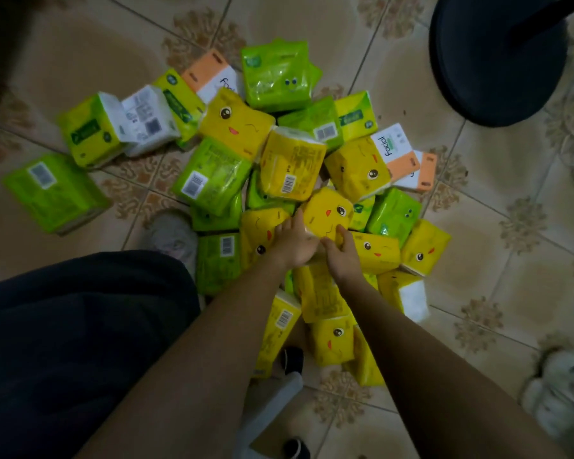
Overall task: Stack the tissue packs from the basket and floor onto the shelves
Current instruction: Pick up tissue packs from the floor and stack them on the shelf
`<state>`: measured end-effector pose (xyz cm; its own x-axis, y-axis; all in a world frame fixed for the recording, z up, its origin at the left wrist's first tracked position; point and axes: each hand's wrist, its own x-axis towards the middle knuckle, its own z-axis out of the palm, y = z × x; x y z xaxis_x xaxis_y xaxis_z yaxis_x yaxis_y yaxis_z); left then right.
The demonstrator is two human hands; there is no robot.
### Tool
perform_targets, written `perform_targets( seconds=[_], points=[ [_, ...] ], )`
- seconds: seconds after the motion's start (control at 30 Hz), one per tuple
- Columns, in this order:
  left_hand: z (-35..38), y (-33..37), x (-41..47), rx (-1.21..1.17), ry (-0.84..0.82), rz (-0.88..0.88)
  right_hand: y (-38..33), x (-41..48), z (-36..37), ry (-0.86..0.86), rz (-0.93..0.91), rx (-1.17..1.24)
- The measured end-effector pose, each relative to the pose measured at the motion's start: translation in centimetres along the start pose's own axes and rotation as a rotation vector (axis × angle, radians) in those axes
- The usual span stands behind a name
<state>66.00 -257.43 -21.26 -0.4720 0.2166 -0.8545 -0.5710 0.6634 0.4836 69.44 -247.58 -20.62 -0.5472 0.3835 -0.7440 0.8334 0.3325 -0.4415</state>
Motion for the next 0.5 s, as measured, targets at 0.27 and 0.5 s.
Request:
perform_targets(
  seconds=[0.27,0.5],
  points=[
    [-0.3,1.6,-2.3,-0.442,0.131,-0.105,-2.9,-1.1,-1.1,0.165,0.079,0.258],
    [-6.4,3.7,-8.0,-0.613,0.198,-0.02,-9.2,-7.0,-3.8,0.143,-0.14,0.365]
  ],
)
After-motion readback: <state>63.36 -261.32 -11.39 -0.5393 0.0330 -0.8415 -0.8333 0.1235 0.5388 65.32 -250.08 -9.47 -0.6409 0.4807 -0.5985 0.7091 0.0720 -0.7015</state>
